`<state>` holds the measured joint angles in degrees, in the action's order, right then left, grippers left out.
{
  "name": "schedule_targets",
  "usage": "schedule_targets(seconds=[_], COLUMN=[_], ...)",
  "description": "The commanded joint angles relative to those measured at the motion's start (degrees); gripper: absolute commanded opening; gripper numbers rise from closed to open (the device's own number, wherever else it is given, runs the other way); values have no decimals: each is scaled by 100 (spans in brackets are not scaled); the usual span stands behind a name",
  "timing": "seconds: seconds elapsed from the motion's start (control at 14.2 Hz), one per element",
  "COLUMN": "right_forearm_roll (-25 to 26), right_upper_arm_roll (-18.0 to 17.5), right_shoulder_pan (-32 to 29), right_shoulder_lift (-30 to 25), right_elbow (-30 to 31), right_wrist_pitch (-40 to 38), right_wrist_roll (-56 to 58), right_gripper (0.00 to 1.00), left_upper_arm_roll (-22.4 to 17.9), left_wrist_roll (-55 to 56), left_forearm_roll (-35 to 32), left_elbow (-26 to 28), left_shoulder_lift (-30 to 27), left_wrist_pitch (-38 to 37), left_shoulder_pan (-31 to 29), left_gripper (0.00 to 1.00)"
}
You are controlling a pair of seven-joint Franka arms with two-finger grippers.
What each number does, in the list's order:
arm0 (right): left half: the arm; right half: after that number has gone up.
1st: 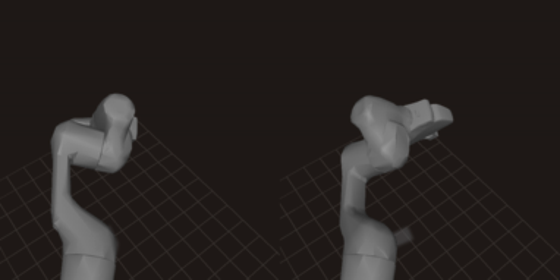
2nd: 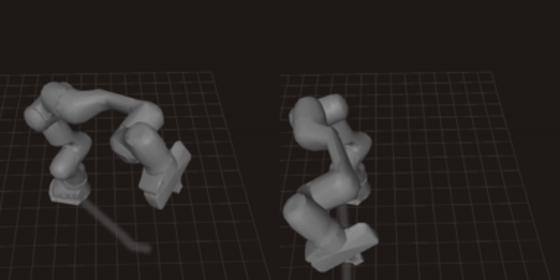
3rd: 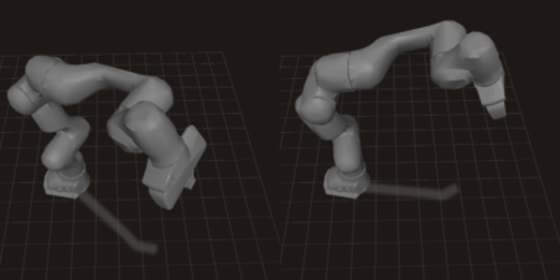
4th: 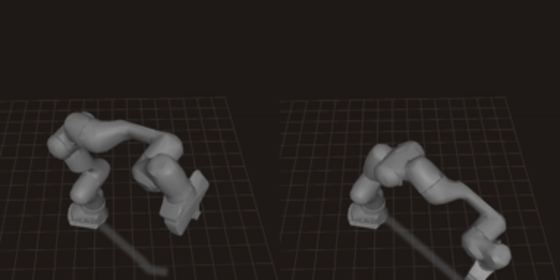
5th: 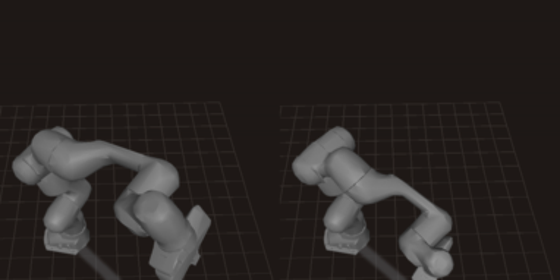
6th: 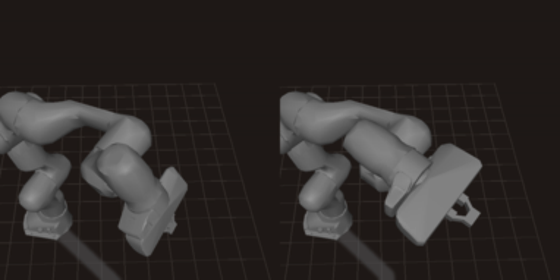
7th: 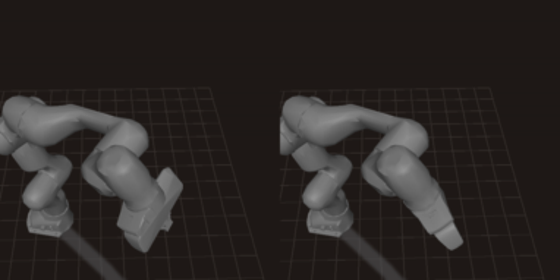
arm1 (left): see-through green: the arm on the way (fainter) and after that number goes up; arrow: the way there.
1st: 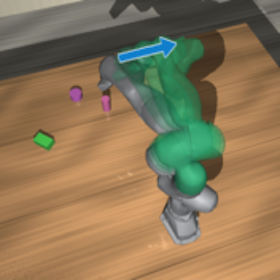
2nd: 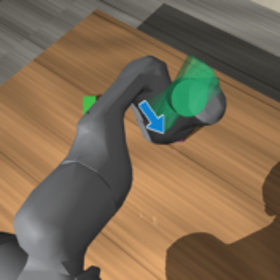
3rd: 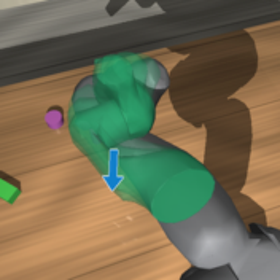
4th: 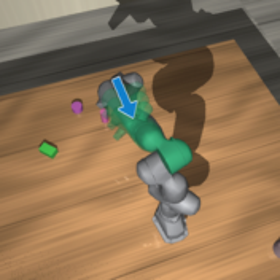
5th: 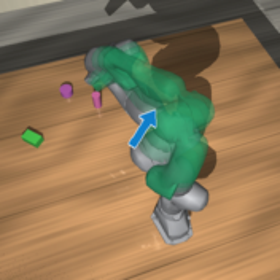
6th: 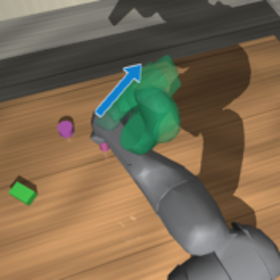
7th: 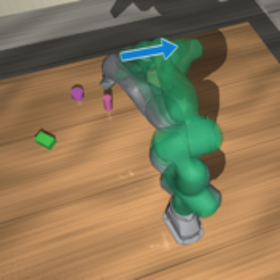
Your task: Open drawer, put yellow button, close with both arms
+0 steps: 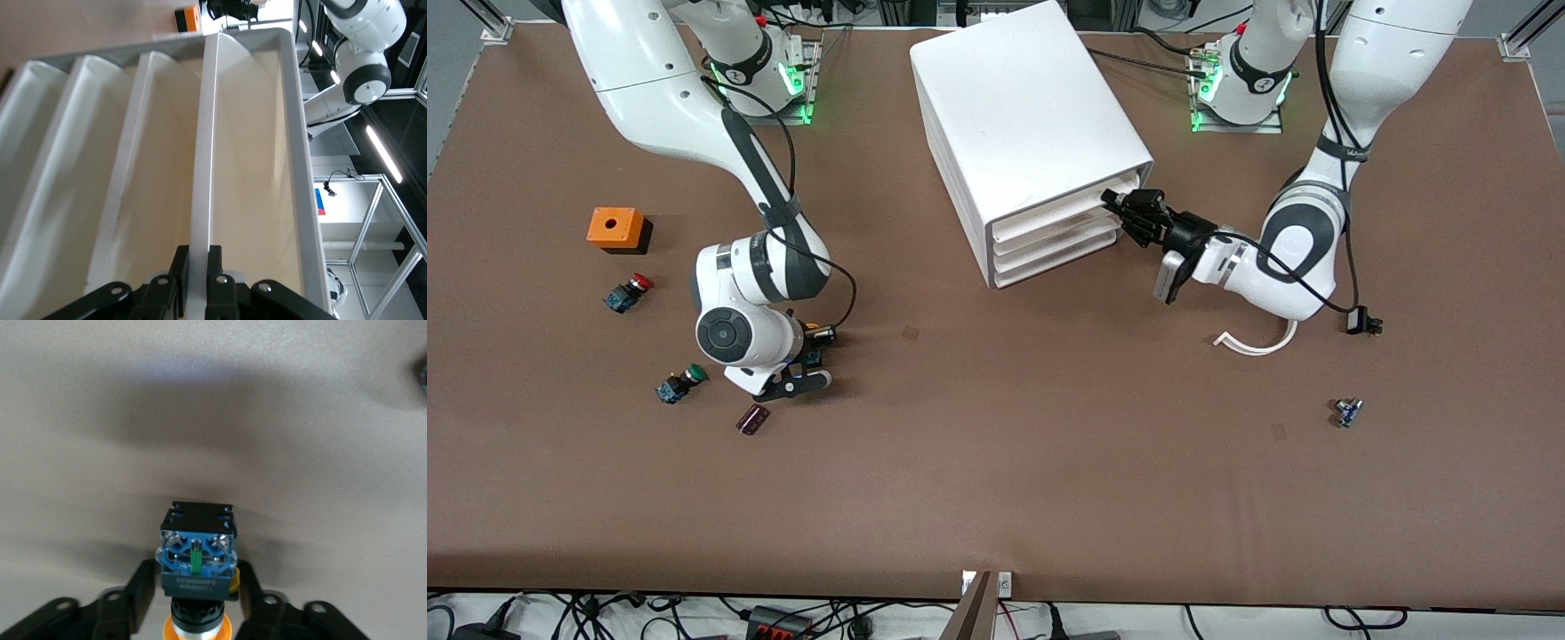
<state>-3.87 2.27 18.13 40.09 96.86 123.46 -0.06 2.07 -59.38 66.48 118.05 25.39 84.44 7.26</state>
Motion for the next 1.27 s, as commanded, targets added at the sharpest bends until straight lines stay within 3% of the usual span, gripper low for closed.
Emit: schedule_targets(seconds=[0.0,0.07,0.35,0.49,0.57,0.64,0.71,0.85,1.06,1.2], right_forearm_roll=[-61,-52,-52,-61,-61,-61,-78,-306,-404,-395], right_upper_arm_roll=[10,10,10,-7,-7,1,-16,-147,-139,-148], right_shoulder_pan=[41,41,41,50,163,303,392,594,1137,1595], right_shoulder_lift=[-62,-115,-221,-265,-274,-308,-309,-309,-361,-432], right_elbow=[-105,-280,-1343,-1870,-2177,-2407,-2679,-3285,-3490,-3673], right_wrist_pitch=[-15,-128,-953,-1279,-1411,-1612,-1849,-2333,-2616,-2599], right_wrist_roll=[-47,-12,23,32,15,14,14,-47,-800,-1529], right_gripper=[14,9,8,8,8,8,8,8,8,7], left_upper_arm_roll=[-32,-32,-102,-93,-93,-84,-93,-93,-49,-40], left_wrist_roll=[85,85,339,471,576,638,664,1084,2383,3166], left_forearm_roll=[23,14,-39,-284,-311,-312,-320,-399,-724,-1284], left_elbow=[-579,-720,-1291,-1512,-1539,-1548,-1548,-1556,-1583,-1792], left_shoulder_lift=[421,528,853,889,880,863,810,653,117,-103], left_wrist_pitch=[3,3,12,12,12,12,3,-50,-59,-67], left_shoulder_pan=[-347,-383,-568,-612,-621,-630,-647,-734,-726,-735], left_gripper=[7,7,9,15,37,81,100,100,100,100])
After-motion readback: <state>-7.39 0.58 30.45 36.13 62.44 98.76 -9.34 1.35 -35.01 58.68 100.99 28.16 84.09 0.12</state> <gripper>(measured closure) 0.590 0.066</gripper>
